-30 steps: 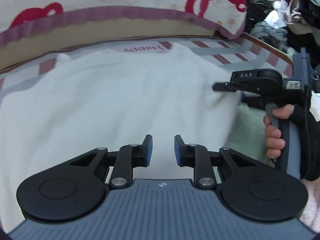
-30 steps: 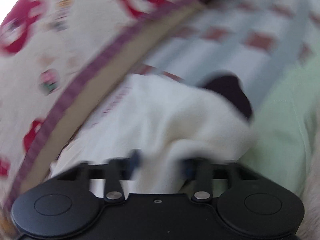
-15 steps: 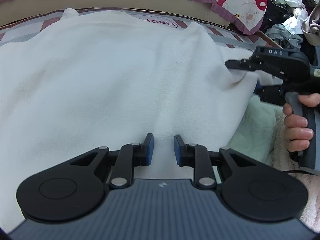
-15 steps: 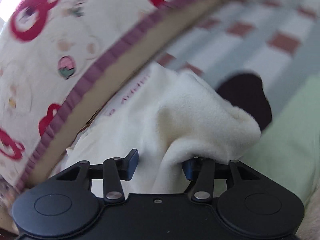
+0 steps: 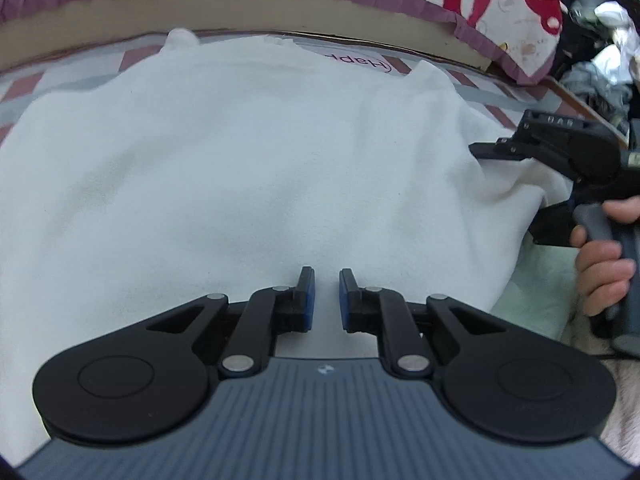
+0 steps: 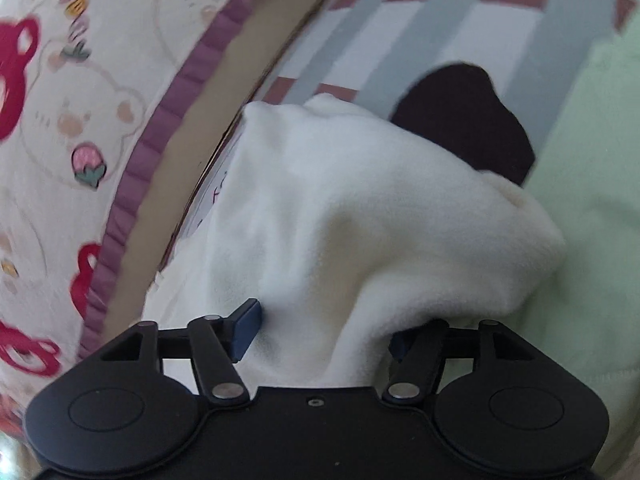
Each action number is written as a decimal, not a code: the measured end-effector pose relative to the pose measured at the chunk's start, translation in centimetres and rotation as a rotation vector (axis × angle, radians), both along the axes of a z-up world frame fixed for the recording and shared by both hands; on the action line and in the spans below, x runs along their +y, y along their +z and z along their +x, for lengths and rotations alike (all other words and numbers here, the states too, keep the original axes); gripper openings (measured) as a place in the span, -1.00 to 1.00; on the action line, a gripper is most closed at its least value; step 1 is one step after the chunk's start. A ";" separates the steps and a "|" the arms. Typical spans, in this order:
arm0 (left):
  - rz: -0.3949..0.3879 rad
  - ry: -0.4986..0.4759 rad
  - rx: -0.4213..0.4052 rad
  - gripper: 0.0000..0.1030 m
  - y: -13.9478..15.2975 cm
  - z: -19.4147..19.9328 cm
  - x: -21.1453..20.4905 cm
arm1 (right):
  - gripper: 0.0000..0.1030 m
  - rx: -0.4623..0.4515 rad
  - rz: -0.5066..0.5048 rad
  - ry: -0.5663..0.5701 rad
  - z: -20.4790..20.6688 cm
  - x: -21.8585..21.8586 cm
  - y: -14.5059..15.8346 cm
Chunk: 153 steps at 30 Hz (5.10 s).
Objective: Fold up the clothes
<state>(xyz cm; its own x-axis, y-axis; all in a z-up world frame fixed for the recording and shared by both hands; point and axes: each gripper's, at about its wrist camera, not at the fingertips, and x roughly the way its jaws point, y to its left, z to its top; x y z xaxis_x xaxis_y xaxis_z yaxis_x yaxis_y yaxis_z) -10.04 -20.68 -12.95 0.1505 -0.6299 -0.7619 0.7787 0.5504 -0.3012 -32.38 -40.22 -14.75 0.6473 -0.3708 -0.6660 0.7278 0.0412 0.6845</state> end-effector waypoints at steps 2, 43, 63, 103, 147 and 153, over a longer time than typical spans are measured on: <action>-0.027 0.026 0.048 -0.75 -0.4 0.4 0.6 | 0.41 0.010 -0.030 -0.017 0.2 -0.1 -0.3; -0.019 0.450 0.064 -0.67 -0.2 3.2 17.1 | -0.45 0.145 -1.076 1.014 16.6 21.7 8.6; -0.182 0.505 0.052 -0.29 4.2 2.9 19.4 | -0.15 0.098 -0.777 1.278 16.8 21.4 7.3; -0.144 0.314 0.016 -0.79 5.0 5.0 13.9 | 0.29 0.050 -0.814 1.123 6.8 16.0 9.0; -0.039 0.592 0.172 -0.54 -0.6 3.6 22.2 | 0.17 0.294 -0.711 1.197 17.6 10.7 12.7; -0.012 0.580 0.151 -0.33 1.3 4.6 22.1 | 0.23 0.204 -0.646 1.173 18.6 10.8 11.2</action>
